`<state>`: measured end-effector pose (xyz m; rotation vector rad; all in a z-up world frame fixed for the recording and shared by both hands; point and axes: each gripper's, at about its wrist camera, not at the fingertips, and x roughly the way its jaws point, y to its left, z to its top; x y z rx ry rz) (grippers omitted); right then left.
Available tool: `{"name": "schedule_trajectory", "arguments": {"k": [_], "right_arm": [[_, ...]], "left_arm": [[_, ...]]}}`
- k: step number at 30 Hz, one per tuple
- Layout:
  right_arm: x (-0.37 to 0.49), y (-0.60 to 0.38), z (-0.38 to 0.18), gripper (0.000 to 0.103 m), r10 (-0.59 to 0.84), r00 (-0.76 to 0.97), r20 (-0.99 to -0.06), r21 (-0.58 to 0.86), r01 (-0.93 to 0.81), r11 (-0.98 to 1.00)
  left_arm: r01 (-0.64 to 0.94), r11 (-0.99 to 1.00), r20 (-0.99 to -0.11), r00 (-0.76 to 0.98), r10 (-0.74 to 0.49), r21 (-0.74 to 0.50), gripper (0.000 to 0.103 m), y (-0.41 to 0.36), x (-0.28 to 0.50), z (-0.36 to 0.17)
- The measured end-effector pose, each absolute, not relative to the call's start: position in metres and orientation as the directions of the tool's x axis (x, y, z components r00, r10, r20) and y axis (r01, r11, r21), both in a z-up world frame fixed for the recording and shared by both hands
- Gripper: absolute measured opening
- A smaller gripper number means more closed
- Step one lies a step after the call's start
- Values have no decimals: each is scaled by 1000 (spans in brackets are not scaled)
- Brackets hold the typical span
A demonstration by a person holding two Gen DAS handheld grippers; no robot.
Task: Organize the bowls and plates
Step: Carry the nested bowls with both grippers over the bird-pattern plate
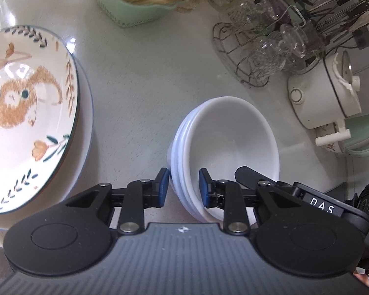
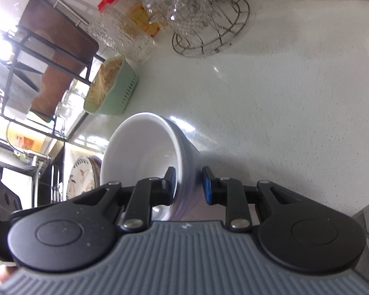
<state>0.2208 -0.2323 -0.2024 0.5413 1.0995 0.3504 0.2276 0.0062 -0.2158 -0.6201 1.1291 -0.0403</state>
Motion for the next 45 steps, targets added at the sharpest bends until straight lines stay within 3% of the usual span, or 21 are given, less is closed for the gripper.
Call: {"name": "schedule_trajectory", "arguments": {"k": [22, 45], "right_arm": [[209, -161, -152, 26, 594, 460, -659, 638, -76, 767], [183, -41, -164, 26, 606, 375, -701, 601, -146, 786]], "left_arm": [[-253, 826, -778, 547, -308, -504, 31, 91, 199, -140], [-314, 818, -793, 554, -255, -482, 31, 205, 150, -163]]}}
